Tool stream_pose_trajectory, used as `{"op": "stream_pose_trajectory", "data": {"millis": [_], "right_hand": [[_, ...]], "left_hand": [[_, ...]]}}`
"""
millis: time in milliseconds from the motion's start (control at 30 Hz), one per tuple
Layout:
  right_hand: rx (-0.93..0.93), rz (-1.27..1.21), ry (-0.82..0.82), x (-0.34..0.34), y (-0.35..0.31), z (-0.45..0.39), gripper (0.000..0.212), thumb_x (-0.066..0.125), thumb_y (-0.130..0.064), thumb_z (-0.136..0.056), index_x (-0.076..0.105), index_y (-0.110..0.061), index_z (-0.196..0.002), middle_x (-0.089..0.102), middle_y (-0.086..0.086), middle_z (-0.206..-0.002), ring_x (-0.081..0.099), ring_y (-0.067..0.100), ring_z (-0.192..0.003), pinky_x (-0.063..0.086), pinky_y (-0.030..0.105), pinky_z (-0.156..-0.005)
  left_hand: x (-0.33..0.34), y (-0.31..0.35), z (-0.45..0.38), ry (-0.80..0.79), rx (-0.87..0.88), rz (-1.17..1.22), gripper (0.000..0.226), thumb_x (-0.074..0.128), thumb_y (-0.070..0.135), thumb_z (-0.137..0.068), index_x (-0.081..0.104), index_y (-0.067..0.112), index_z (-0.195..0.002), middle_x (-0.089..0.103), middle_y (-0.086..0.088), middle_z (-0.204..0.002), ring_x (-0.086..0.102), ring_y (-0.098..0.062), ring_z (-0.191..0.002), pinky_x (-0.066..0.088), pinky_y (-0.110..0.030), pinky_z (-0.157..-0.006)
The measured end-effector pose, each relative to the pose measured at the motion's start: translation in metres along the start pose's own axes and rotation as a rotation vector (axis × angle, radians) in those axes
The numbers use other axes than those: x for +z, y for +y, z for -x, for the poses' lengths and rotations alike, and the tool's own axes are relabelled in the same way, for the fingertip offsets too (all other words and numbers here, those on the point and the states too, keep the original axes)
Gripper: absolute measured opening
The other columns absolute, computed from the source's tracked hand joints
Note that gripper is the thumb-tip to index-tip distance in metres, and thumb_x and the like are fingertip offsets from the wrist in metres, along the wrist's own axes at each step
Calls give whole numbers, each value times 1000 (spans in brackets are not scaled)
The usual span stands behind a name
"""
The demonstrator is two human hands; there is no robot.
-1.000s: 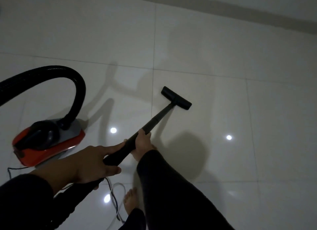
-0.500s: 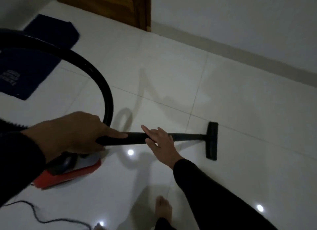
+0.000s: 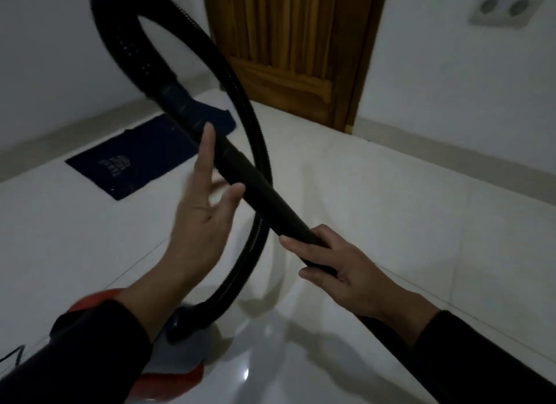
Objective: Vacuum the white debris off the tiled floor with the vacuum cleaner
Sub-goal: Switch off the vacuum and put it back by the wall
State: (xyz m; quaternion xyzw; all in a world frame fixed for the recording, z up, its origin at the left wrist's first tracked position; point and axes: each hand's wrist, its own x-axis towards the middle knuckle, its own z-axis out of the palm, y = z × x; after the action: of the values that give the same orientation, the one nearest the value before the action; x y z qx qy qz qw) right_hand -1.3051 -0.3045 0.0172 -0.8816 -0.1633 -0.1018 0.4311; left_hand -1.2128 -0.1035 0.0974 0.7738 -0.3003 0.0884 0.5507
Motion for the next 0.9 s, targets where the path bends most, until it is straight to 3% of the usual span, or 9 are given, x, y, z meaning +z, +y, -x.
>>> {"op": "stream_pose_trajectory", "data": {"millis": [67,100,167,267,367,433,533,733,900], "right_hand": [[-46,-7,-7,13,2,-4,55,53,-30,-93,40,-52,-141,46,-11,-98,51,6,-81,39,9,-77],[-66,0,-14,21,0,-6,55,53,-32,-93,39,-55,-141,46,-10,-97,51,6,-81,39,8,-77],[-75,8,-39,26,-5,-13,55,52,-37,-92,36,-60,-140,46,-13,-95,52,6,-81,42,9,-76],[-139,-1,-58,59,-29,-30,54,53,-38,-91,37,-60,-138,48,-25,-93,56,1,-80,43,9,-75],[-165,2,-28,100,-61,-51,55,55,-43,-88,38,-69,-132,56,-12,-99,57,7,-84,43,9,-78],[-172,12,-32,129,-80,-67,54,56,-48,-86,36,-71,-131,60,0,-108,59,11,-95,44,9,-87],[-198,49,-69,175,-96,-93,55,55,-50,-86,35,-67,-134,57,-14,-107,57,1,-94,41,6,-87],[-199,95,-242,252,-107,-123,54,61,-45,-87,41,-69,-130,57,-10,-118,58,0,-110,44,11,-95],[-310,382,-235,292,-93,-134,51,48,-53,-86,40,-56,-136,62,-5,-104,53,12,-91,47,24,-77]], "left_hand": [[-1,-10,8,-111,-63,340,77,46,12,-96,2,66,-130,55,0,-130,63,-12,-110,53,-23,-87],[-8,-14,14,-117,-48,377,81,46,7,-96,1,65,-129,52,-8,-134,64,-14,-109,55,-23,-82],[-19,-16,16,-109,-19,415,85,46,1,-94,-1,60,-135,46,-6,-140,65,-13,-108,55,-21,-78],[-55,-23,31,-67,5,415,86,45,-1,-95,-3,50,-143,40,4,-143,65,-12,-108,55,-22,-77],[-105,-28,43,-30,-4,373,86,45,-2,-95,-8,44,-145,35,7,-144,64,-12,-109,55,-22,-79],[-141,-39,50,-12,-7,331,87,45,-3,-95,-9,43,-145,35,0,-148,65,-13,-107,55,-22,-80],[-190,-64,68,37,-36,292,87,46,-2,-95,-9,43,-146,36,-9,-148,68,-13,-99,55,-21,-79],[-245,-120,116,203,-207,294,88,48,-1,-94,-5,49,-143,58,-5,-128,69,-14,-93,55,-19,-78],[-255,-166,139,284,-290,306,86,50,3,-95,-4,50,-143,68,-3,-105,70,-18,-94,54,-19,-81]]}}
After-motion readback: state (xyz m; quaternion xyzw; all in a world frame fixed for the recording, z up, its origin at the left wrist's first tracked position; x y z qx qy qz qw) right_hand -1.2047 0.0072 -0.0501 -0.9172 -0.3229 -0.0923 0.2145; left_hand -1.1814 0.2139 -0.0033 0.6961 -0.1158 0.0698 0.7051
